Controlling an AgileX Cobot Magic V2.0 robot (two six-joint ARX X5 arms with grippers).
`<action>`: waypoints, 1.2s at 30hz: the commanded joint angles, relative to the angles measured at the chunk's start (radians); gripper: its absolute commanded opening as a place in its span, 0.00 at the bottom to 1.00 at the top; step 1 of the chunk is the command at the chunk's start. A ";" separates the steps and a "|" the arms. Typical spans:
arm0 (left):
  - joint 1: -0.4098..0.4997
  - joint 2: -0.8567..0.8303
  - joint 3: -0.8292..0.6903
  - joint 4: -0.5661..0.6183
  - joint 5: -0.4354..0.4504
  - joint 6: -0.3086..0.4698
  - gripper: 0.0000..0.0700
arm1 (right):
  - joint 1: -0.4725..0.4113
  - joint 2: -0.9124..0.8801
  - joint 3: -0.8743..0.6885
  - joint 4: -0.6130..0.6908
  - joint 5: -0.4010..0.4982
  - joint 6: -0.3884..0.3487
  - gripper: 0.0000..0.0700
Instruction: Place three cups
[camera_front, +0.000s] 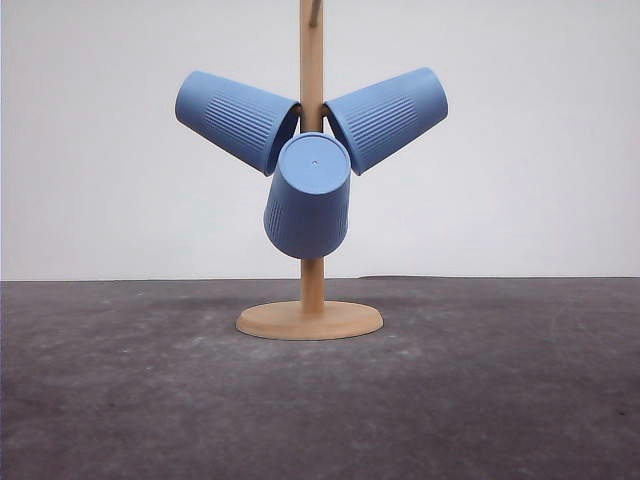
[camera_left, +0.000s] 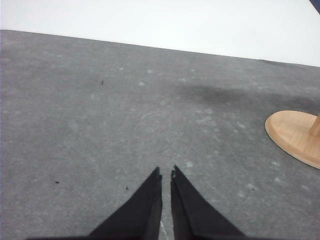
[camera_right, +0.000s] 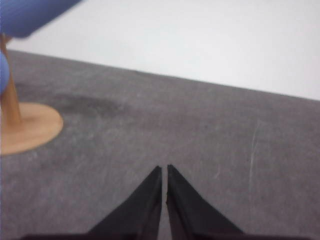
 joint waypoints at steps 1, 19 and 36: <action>0.000 -0.002 -0.014 -0.005 -0.002 0.000 0.02 | 0.007 -0.032 -0.009 0.003 0.027 0.005 0.02; 0.000 -0.002 -0.014 -0.005 -0.002 0.000 0.02 | 0.054 -0.078 -0.010 -0.160 0.213 0.084 0.02; -0.001 -0.002 -0.014 -0.005 -0.002 0.000 0.02 | 0.046 -0.078 -0.010 -0.148 0.216 0.085 0.02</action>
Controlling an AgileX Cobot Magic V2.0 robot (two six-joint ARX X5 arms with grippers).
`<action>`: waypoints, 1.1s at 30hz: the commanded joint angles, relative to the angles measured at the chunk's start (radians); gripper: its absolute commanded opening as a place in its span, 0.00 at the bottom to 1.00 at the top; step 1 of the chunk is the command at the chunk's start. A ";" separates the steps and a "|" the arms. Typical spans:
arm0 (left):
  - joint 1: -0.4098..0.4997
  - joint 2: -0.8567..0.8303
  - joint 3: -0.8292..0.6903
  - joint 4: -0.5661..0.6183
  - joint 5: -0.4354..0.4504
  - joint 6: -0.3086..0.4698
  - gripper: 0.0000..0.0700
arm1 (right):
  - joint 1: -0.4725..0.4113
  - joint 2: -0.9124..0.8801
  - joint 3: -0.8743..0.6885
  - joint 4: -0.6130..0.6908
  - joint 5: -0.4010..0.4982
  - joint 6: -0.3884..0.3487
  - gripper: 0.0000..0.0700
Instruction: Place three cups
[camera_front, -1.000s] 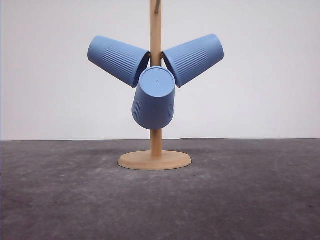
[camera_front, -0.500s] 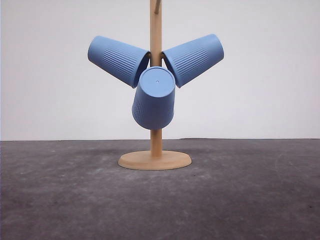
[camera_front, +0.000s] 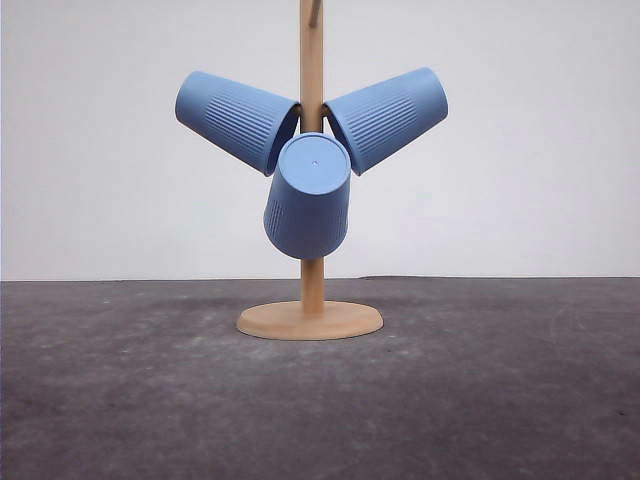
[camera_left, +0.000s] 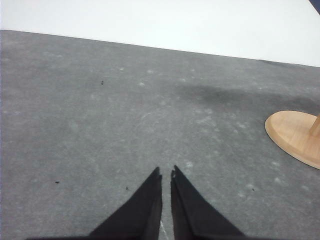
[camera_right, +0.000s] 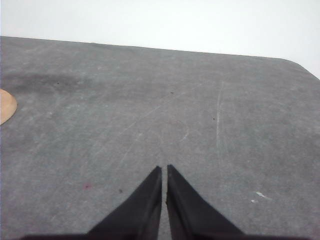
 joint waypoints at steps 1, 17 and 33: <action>0.000 -0.002 -0.014 -0.005 -0.002 0.000 0.02 | -0.006 0.000 -0.004 0.013 0.003 0.013 0.02; 0.059 -0.002 -0.014 -0.005 0.002 0.000 0.02 | -0.015 0.000 -0.004 0.012 0.003 0.013 0.02; 0.065 -0.002 -0.014 -0.005 0.002 0.000 0.02 | -0.015 0.000 -0.004 0.012 0.003 0.013 0.02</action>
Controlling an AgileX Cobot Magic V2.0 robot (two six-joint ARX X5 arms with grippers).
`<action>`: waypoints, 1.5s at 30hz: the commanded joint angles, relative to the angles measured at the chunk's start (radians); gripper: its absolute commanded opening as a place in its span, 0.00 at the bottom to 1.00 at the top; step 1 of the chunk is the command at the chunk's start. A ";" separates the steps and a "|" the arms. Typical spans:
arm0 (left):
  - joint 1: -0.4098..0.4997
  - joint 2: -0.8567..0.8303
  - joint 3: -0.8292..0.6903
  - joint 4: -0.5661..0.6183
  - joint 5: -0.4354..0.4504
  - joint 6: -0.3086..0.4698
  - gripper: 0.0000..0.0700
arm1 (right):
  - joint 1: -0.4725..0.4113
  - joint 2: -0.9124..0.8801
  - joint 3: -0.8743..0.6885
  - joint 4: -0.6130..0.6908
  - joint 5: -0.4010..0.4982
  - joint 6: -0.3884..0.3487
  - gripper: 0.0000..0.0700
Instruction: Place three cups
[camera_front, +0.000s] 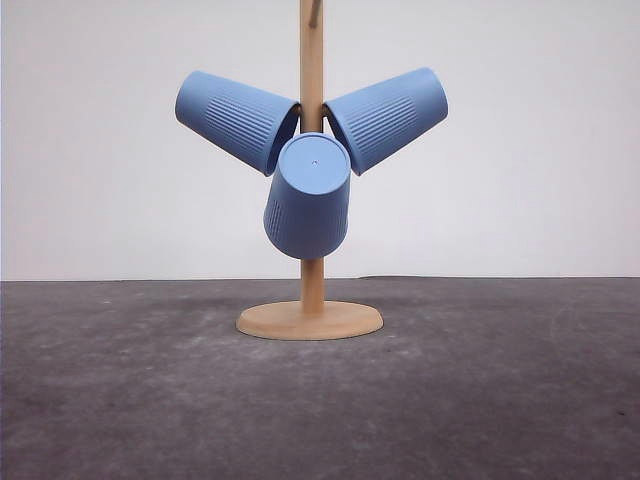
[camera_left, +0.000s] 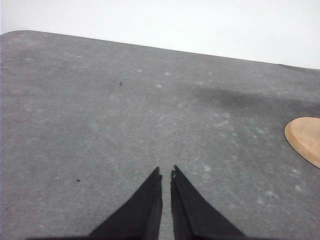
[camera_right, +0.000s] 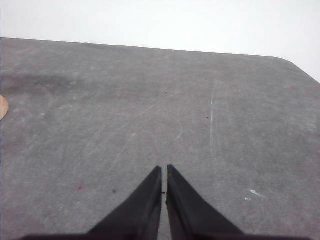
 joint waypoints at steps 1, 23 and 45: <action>0.001 -0.002 -0.014 -0.005 -0.001 0.000 0.02 | 0.002 0.000 -0.004 0.012 0.001 0.011 0.02; 0.001 -0.002 -0.014 -0.005 -0.001 0.000 0.02 | 0.002 0.000 -0.004 0.012 0.001 0.011 0.02; 0.001 -0.002 -0.014 -0.005 -0.001 0.000 0.02 | 0.002 0.000 -0.004 0.012 0.001 0.010 0.02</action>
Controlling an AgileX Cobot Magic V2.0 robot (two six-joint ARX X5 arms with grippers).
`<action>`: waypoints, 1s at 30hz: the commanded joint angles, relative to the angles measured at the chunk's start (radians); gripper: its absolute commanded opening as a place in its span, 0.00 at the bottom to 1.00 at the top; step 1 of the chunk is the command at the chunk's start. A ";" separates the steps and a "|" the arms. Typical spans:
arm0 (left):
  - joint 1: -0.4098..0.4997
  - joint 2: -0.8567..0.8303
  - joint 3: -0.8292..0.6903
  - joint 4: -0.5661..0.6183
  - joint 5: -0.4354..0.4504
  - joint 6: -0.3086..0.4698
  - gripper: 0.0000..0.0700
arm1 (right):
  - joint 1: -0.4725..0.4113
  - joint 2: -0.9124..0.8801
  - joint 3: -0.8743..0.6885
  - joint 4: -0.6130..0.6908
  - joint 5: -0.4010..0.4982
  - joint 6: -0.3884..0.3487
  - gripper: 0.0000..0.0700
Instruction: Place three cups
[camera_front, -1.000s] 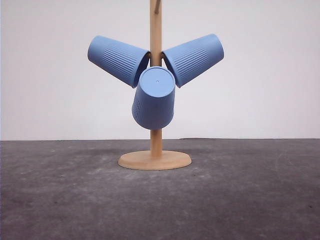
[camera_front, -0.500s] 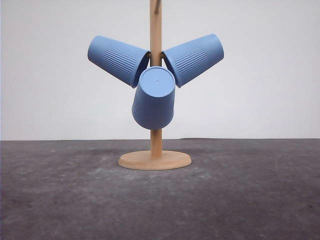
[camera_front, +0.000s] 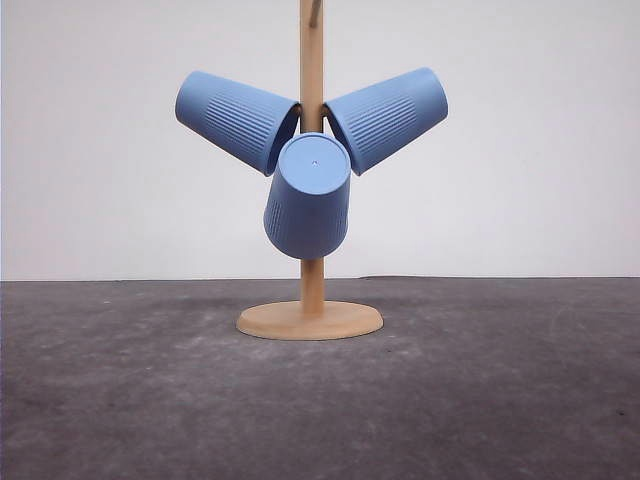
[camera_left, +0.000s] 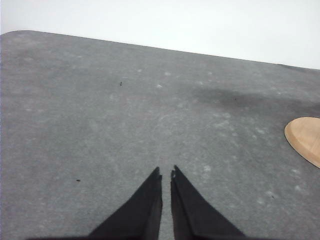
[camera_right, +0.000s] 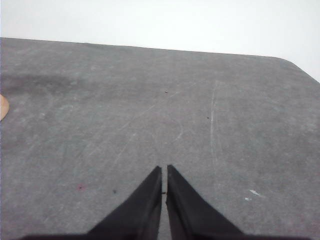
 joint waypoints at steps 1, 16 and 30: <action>0.001 -0.002 -0.014 -0.005 -0.001 0.000 0.02 | 0.002 0.000 -0.004 0.012 0.001 0.011 0.02; 0.001 -0.002 -0.014 -0.005 -0.001 0.000 0.02 | 0.002 0.000 -0.004 0.012 0.001 0.011 0.02; 0.001 -0.002 -0.014 -0.005 -0.001 0.000 0.02 | 0.002 0.000 -0.004 0.012 0.001 0.010 0.02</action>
